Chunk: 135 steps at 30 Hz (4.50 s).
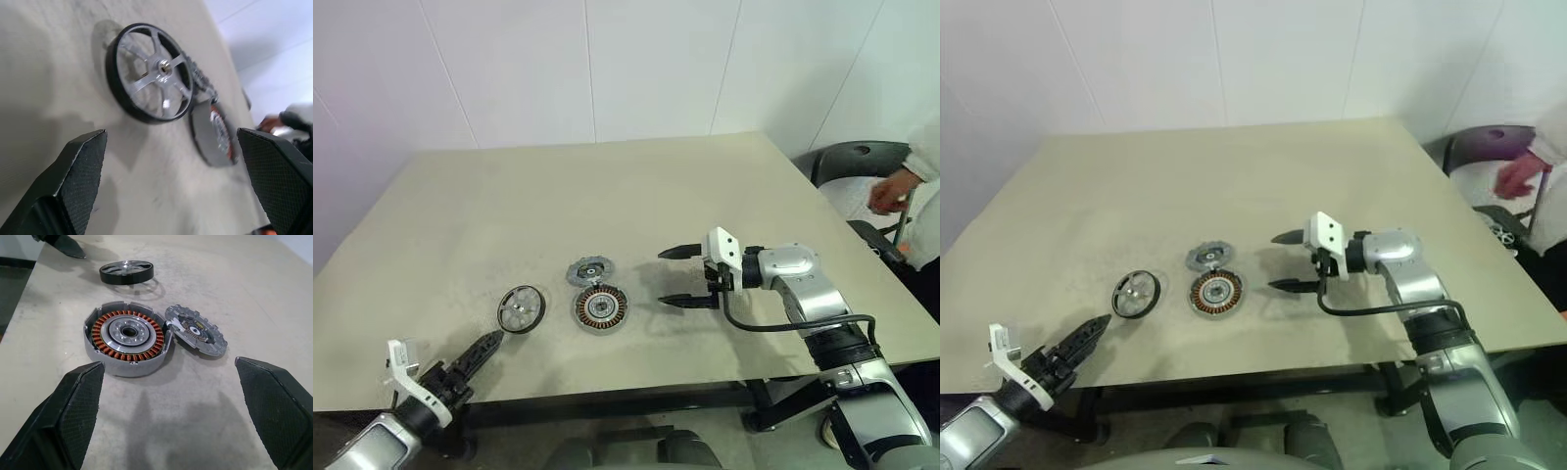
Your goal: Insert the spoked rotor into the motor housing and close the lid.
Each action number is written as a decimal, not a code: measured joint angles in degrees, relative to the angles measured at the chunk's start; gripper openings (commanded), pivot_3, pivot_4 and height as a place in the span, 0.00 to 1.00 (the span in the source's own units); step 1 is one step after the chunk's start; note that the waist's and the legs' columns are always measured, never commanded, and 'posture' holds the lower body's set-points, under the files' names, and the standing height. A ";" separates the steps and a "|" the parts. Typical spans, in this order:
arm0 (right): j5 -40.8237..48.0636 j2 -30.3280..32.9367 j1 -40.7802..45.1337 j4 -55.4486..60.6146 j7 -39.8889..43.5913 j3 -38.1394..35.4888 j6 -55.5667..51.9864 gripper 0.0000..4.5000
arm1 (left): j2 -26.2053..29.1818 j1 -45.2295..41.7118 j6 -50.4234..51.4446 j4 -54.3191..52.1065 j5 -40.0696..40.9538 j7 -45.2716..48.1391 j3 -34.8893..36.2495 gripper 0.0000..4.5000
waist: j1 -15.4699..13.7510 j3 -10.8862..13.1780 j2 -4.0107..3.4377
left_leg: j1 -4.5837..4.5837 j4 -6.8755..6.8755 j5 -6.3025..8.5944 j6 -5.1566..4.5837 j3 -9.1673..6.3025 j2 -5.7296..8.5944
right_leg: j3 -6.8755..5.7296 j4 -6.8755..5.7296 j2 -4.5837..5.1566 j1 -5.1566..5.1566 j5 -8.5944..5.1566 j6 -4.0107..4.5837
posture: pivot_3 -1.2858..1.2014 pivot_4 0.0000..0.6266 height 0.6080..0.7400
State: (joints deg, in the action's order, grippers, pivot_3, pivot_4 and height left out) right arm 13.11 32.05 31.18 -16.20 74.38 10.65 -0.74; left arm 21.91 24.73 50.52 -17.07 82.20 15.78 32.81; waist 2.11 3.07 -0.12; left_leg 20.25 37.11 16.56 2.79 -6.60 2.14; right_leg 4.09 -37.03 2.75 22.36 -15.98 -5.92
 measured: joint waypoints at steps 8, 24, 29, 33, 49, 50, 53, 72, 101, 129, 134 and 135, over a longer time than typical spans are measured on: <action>-0.41 0.03 0.04 -1.12 0.30 0.00 1.09 0.99 | -6.22 -2.70 -1.78 0.24 4.53 -5.95 -3.01 1.00 | -0.17 -0.02 0.03 | 0.00 0.02 0.00 0.00 0.02 0.08 | 0.00 0.00 -0.03 -0.02 0.00 0.01 | 0.52 0.00 1.00; -0.48 -0.01 1.08 -2.15 0.94 -0.01 0.35 0.99 | -8.79 -7.05 -4.77 5.22 4.68 -6.84 -5.17 1.00 | -0.52 -0.03 0.03 | -0.02 0.03 0.00 0.01 0.04 0.10 | 0.00 0.00 -0.06 -0.03 0.00 0.01 | 0.52 0.00 1.00; -0.48 -0.06 1.10 -2.24 0.82 -0.01 0.31 0.99 | -8.81 -8.63 -4.78 6.57 4.56 -6.72 -5.75 1.00 | -1.34 -0.03 0.03 | -0.03 0.04 -0.01 0.01 0.07 0.11 | 0.00 0.00 -0.08 -0.04 0.00 0.02 | 0.52 0.00 1.00; -0.48 -0.25 1.10 -2.25 0.66 -0.01 0.03 0.99 | -8.93 -10.26 -4.73 8.98 5.91 -7.58 -5.56 1.00 | -1.53 -0.08 -0.06 | -0.08 0.05 -0.01 0.01 0.08 0.11 | -0.02 -0.02 -0.07 -0.09 0.00 0.02 | 0.52 0.00 1.00; -0.55 -0.87 1.10 -2.33 -0.48 -0.09 -0.57 1.00 | -8.78 -10.64 -3.48 8.96 8.78 -12.41 -5.84 0.07 | -1.34 -0.08 -0.05 | -0.10 0.03 -0.03 0.05 0.08 0.11 | 0.03 -0.01 -0.09 -0.08 0.02 0.04 | 0.52 0.00 1.00; -0.57 -1.02 1.10 -2.47 -0.60 -0.09 -0.56 1.00 | -8.48 -10.58 -3.47 8.93 8.66 -12.07 -6.13 0.07 | -1.34 -0.08 -0.05 | -0.11 0.03 -0.03 0.05 0.09 0.11 | 0.03 -0.01 -0.10 -0.09 0.01 0.04 | 0.52 0.00 1.00; -0.62 -1.30 1.10 -2.72 -0.88 -0.09 -0.55 1.00 | -8.06 -10.28 -3.37 8.81 8.28 -10.71 -6.29 0.07 | -1.33 -0.08 -0.05 | -0.07 0.02 -0.03 0.05 0.14 0.11 | 0.03 0.02 -0.10 -0.07 0.01 0.04 | 0.52 0.00 1.00; -1.08 -1.59 1.21 -3.37 -1.88 -0.22 -0.24 1.00 | -1.46 -14.58 0.83 1.72 15.17 -4.61 -12.62 0.07 | -1.33 -0.04 0.01 | 0.01 0.02 -0.03 0.05 0.14 0.11 | 0.01 0.04 -0.10 -0.02 0.02 0.04 | 0.52 0.00 1.00; -1.07 -1.07 1.03 -1.92 -3.75 -0.38 -1.61 1.00 | -2.37 -23.75 5.61 9.73 13.28 -11.28 -22.00 0.24 | -1.38 -0.04 0.04 | 0.05 0.02 -0.04 0.06 0.06 0.12 | 0.02 0.03 -0.09 0.04 0.03 0.02 | 0.52 0.00 1.00; -1.04 -3.92 0.80 -1.68 -3.54 0.57 -3.31 1.00 | 15.29 -11.13 -1.01 -9.62 6.08 -9.36 -13.45 0.98 | -1.20 -0.01 0.02 | 0.03 -0.07 -0.04 0.07 0.25 0.12 | 0.03 0.05 -0.12 0.06 0.01 0.07 | 0.52 0.00 1.00; -0.61 -7.29 1.33 -1.42 -3.24 2.46 -8.74 0.65 | 18.61 -8.08 -9.81 -10.46 -11.91 4.20 -10.92 1.00 | -1.19 0.00 0.00 | 0.07 -0.13 -0.05 0.07 0.28 0.11 | 0.04 0.08 -0.13 0.12 0.00 0.09 | 0.52 0.00 1.00; -0.64 -8.57 1.75 -1.46 -3.66 2.69 -9.42 0.57 | 18.77 -7.51 -12.04 -10.20 -14.62 7.40 -10.20 1.00 | -1.16 0.00 0.00 | 0.08 -0.13 -0.04 0.08 0.29 0.10 | 0.04 0.08 -0.13 0.14 0.00 0.09 | 0.52 0.00 1.00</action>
State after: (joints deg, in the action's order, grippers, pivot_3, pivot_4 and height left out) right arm 12.46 23.49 32.93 -17.66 70.72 13.34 -10.16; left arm 40.68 17.22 38.48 -27.27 67.57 23.17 22.62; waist 0.96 3.07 -0.12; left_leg 20.33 36.98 16.51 2.87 -6.32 2.24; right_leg 4.13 -36.95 2.62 22.50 -15.99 -5.83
